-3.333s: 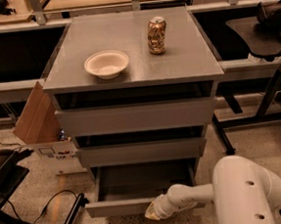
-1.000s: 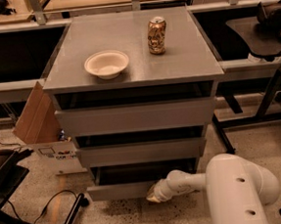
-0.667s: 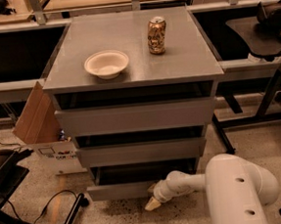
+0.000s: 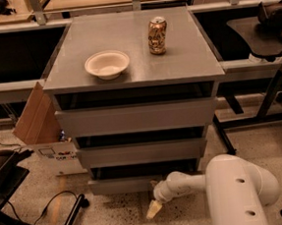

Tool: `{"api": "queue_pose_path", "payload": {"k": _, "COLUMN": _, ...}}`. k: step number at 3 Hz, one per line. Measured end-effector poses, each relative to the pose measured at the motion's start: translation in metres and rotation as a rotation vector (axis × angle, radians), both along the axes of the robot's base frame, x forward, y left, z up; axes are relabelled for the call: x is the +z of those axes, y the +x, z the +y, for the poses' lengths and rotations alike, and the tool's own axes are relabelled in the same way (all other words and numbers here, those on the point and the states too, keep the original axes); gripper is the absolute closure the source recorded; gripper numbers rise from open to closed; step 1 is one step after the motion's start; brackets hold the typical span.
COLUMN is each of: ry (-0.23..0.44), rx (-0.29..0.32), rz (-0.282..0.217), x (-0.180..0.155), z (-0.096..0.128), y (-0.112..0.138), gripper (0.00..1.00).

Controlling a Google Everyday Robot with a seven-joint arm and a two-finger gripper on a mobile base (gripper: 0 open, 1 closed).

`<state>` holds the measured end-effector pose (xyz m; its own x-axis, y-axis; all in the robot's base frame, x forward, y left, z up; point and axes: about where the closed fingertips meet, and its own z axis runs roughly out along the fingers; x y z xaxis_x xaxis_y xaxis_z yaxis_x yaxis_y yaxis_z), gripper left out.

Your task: Close bottom drawer

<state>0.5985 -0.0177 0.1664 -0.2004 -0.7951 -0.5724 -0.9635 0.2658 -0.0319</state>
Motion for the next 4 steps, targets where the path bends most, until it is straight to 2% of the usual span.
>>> {"api": "queue_pose_path", "payload": {"k": 1, "ry": 0.001, "rx": 0.002, "rz": 0.003, "x": -0.0013, "z": 0.0016, "y": -0.0016, "gripper": 0.18}}
{"api": "queue_pose_path", "payload": {"k": 4, "ry": 0.011, "rx": 0.002, "rz": 0.001, "x": -0.0060, "z": 0.0048, "y": -0.0008, "gripper": 0.88}}
